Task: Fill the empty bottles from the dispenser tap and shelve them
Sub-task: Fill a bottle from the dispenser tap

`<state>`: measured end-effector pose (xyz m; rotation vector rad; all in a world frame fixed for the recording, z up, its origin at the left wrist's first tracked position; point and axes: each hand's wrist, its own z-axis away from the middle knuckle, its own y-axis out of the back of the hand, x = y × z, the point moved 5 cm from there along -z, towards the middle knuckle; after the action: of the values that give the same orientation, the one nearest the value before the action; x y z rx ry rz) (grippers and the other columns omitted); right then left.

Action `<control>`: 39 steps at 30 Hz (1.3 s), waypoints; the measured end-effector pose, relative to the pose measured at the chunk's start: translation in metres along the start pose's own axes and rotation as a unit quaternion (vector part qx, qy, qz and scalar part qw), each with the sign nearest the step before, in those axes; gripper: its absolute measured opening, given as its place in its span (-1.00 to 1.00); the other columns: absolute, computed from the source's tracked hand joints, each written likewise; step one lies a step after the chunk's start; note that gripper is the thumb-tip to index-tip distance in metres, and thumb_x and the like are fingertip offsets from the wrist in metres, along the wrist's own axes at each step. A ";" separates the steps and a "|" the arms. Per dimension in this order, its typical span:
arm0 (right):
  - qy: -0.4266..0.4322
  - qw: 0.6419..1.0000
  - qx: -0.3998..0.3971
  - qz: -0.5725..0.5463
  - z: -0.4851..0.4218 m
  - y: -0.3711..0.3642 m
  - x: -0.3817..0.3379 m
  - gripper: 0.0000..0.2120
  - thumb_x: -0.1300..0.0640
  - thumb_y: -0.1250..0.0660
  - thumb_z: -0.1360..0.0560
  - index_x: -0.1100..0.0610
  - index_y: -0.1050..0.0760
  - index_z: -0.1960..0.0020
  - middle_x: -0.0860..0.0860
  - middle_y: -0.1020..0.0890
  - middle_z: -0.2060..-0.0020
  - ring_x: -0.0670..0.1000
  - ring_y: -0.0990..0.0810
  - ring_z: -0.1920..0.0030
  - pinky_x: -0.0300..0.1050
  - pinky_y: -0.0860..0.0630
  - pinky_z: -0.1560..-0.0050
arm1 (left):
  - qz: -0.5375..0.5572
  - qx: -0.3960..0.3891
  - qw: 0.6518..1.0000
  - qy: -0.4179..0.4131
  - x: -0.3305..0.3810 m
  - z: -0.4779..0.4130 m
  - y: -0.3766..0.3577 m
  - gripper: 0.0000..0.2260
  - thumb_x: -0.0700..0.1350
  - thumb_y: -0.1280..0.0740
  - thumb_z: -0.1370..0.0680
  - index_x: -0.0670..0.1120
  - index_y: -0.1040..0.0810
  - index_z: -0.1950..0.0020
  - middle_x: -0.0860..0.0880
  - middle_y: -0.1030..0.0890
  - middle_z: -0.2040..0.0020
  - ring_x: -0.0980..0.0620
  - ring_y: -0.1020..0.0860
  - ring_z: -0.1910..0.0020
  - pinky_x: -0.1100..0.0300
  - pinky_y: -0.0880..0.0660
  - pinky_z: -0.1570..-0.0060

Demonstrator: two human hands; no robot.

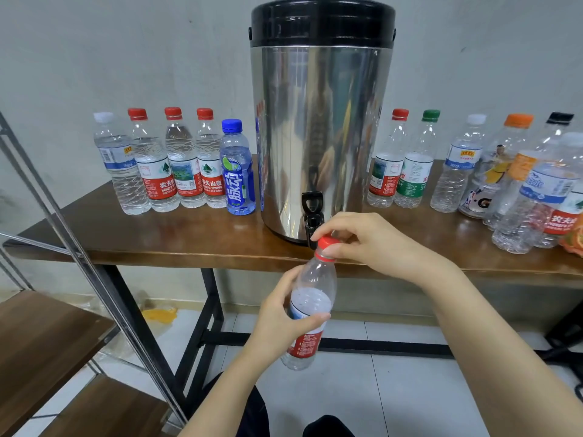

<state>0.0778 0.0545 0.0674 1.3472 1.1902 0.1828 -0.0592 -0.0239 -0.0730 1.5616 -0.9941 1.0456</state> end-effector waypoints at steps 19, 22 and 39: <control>-0.263 0.948 0.158 0.088 0.001 -0.017 0.134 -0.63 0.00 -0.45 -0.48 0.14 -0.57 -0.23 0.11 -0.54 -0.08 0.12 -0.53 -0.11 0.00 -0.49 -0.14 | -0.078 0.129 0.986 0.070 -0.022 -0.007 -0.013 -0.32 -0.04 -0.62 -0.33 0.11 -0.37 -0.36 0.17 -0.54 -0.16 0.12 -0.52 -0.12 0.21 -0.52 -0.09; -0.257 0.947 0.169 0.095 0.003 -0.019 0.132 -0.63 -0.01 -0.43 -0.49 0.15 -0.56 -0.23 0.12 -0.54 -0.09 0.14 -0.53 -0.11 -0.01 -0.48 -0.11 | -0.102 0.146 0.982 0.063 -0.024 -0.008 -0.014 -0.30 -0.01 -0.62 -0.32 0.09 -0.37 -0.37 0.12 -0.56 -0.19 0.08 -0.54 -0.16 0.08 -0.55 -0.17; -0.234 0.930 0.271 0.076 0.010 -0.020 0.125 -0.47 -0.09 -0.37 -0.52 0.10 -0.39 -0.42 0.08 -0.41 -0.26 0.11 -0.53 -0.11 -0.02 -0.48 -0.08 | -0.129 0.163 0.978 -0.006 -0.012 -0.015 -0.016 -0.22 0.01 -0.58 -0.38 0.07 -0.27 -0.50 0.16 -0.33 -0.35 0.26 -0.37 -0.13 0.28 -0.38 -0.07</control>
<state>0.1318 0.1299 -0.0192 1.8380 0.7479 -0.3738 -0.0497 -0.0053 -0.0866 1.9071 -0.6251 1.0529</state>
